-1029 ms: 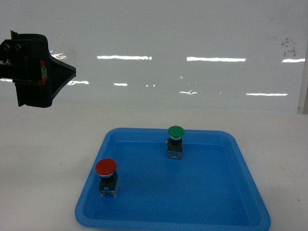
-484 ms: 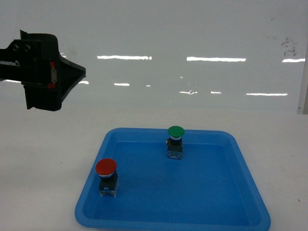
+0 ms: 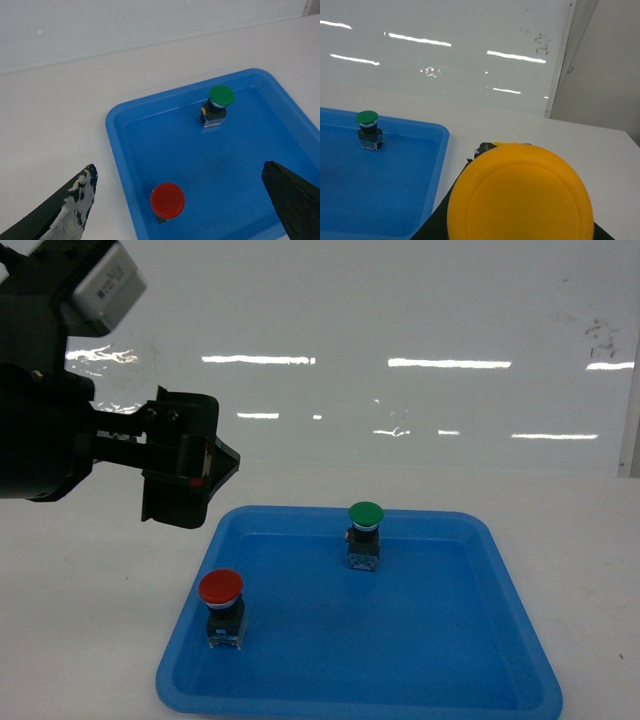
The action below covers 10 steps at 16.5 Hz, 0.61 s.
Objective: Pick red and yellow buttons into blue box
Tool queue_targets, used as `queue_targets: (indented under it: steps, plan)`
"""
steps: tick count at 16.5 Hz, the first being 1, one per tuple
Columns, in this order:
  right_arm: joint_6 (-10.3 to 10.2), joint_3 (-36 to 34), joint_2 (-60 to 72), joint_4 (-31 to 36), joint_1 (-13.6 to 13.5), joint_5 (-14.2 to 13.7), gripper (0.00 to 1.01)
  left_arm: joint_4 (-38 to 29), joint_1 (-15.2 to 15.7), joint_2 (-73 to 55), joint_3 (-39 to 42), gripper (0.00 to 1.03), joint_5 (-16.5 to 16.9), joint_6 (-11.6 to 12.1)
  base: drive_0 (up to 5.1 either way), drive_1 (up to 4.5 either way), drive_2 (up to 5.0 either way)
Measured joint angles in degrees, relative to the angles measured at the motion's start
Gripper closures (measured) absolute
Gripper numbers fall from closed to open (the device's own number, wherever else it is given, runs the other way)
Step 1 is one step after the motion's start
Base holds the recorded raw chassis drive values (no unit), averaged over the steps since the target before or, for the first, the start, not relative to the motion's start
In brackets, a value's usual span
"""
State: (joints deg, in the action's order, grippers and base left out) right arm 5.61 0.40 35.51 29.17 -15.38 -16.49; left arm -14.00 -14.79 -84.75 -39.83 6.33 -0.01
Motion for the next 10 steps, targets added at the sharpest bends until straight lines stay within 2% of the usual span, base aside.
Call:
queue_targets:
  steps: [2,4,7,8,10]
  plan:
    - [0.0,0.0,0.0,0.0,0.0,0.0,0.75,0.7,-0.1,-3.4,-2.2,0.05,-0.3,0.3,0.0,0.00,0.0]
    - [0.0,0.0,0.0,0.0,0.0,0.0,0.75,2.4,-0.7,-9.3,-5.8,0.05,-2.7,0.7,0.0,0.00,0.0]
    - [0.0,0.0,0.0,0.0,0.0,0.0,0.75,2.7,-1.2,-15.8,-8.5,0.05,-6.7,3.1,0.0,0.00,0.0]
    - [0.0,0.0,0.0,0.0,0.0,0.0,0.75,4.6,-1.3,-17.3,-9.5,0.05,-7.9,3.4,0.0,0.00,0.0]
    - [0.0,0.0,0.0,0.0,0.0,0.0,0.75,7.9,-2.0,-18.9,-11.3,0.05,-8.3,3.1,0.0,0.00,0.0]
